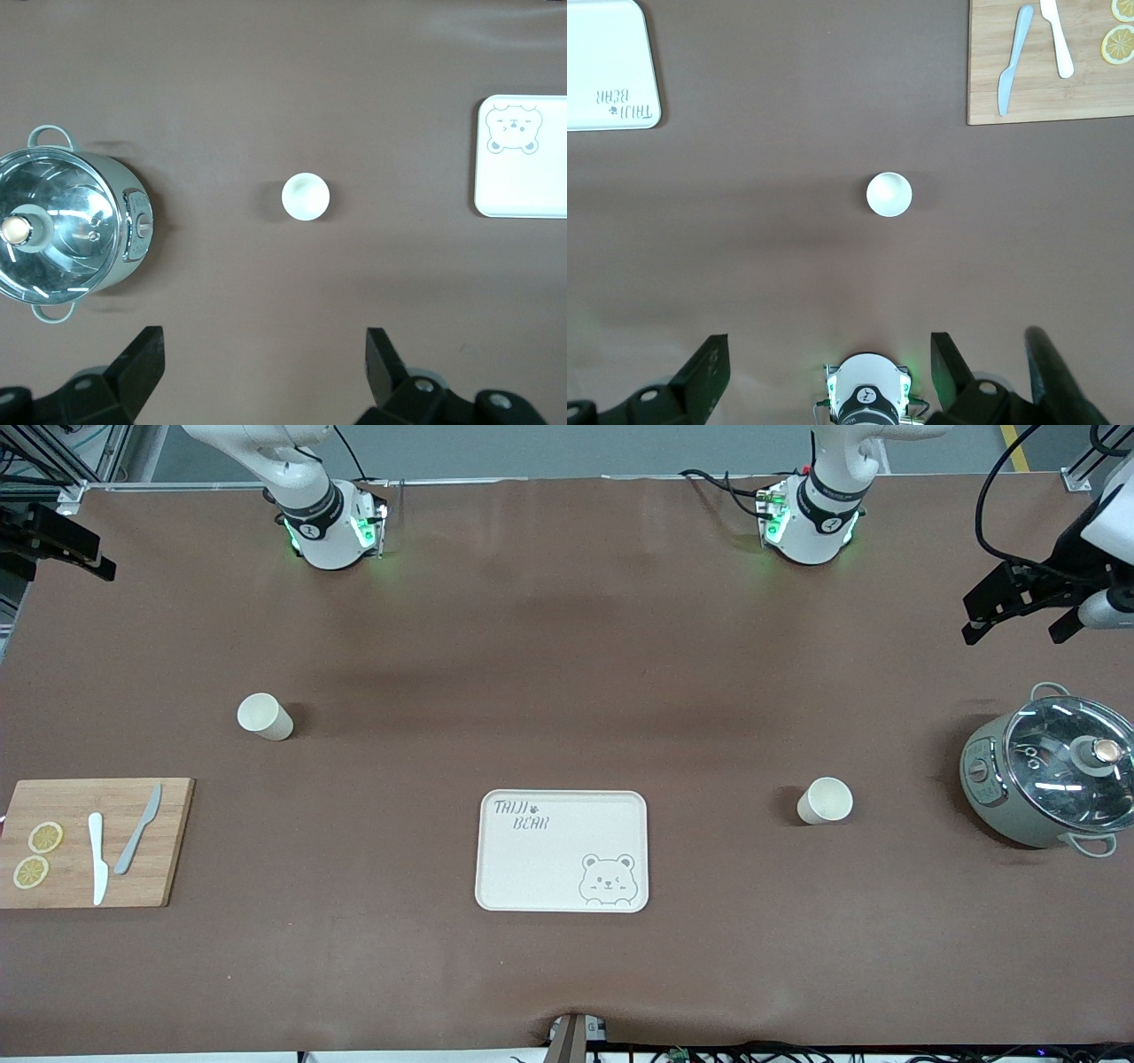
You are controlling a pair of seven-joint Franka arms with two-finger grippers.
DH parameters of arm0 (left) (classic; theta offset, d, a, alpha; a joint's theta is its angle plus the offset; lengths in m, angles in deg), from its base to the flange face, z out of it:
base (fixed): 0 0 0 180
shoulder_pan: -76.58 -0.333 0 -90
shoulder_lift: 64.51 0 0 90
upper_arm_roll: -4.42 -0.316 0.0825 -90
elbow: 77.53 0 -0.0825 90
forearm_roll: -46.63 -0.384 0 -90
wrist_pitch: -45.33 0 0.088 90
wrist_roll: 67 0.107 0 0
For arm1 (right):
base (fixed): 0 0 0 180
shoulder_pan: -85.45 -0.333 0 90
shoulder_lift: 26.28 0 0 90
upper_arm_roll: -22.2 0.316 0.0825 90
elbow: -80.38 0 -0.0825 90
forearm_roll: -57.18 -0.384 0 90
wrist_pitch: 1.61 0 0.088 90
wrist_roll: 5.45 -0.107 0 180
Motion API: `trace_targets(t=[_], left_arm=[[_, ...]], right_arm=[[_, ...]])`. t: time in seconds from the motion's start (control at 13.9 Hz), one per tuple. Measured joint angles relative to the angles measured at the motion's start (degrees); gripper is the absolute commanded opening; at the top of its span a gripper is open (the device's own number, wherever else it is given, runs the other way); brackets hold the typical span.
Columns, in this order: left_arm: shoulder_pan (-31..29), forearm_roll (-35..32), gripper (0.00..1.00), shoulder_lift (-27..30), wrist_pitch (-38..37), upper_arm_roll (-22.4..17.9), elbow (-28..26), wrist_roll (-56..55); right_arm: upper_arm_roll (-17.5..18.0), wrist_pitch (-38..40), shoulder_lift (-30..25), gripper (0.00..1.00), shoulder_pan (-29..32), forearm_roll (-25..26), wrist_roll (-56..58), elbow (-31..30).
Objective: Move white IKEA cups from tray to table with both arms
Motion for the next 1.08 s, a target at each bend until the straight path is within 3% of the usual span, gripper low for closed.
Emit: trace_targets(t=[1.08], left_arm=[[0.5,0.0,1.0,0.8,-2.1,0.4,0.3,0.4]], right_arm=[[0.2,-4.9,0.4,1.0,-0.7,0.5,1.8,-1.2]])
